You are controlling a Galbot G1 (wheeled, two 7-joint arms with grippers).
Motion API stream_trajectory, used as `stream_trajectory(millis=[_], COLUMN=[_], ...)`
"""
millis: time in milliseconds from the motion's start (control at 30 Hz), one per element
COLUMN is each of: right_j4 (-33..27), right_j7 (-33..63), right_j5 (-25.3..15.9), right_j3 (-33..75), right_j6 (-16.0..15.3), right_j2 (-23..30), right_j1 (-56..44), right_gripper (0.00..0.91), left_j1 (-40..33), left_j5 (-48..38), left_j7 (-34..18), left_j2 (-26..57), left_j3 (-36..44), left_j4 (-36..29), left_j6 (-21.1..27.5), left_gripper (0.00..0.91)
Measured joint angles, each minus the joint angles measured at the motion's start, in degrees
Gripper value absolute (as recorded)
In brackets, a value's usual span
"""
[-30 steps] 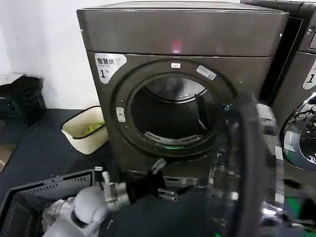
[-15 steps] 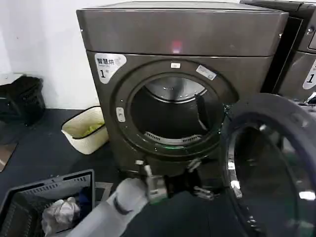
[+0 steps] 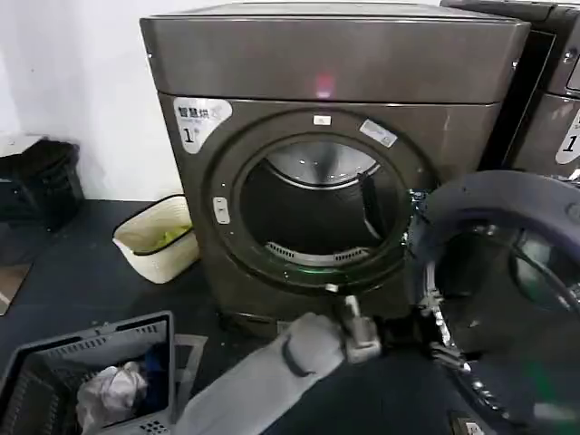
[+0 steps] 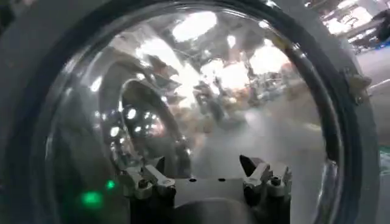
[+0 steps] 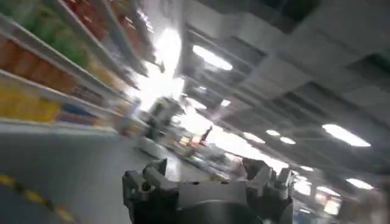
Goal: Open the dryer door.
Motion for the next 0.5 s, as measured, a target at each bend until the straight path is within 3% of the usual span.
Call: stream_trajectory(millis=[100,367,500], right_j4=[-2.1,-9.7,-11.8], right_j7=[2.3,5.6,5.5], right_j5=[-2.4,-8.1,-8.2], right_j3=[2.5,6.6,7.4], right_j6=[0.4,5.6,5.8], right_j2=[0.0,0.0,0.0], right_j1=[-0.2,-2.0,-2.8], right_gripper=[0.907,0.907,0.907], left_j1=[-1.8,-5.4,-6.6], left_j5=[0.3,0.9,0.9], left_j7=[-0.9,-2.9,-3.2], left_j2=[-2.0,-6.6,-8.6], left_j3=[1.2,2.2,2.2], left_j4=[2.1,7.5,9.9], left_j6=[0.4,1.1,1.2], left_gripper=[0.907,0.907,0.907])
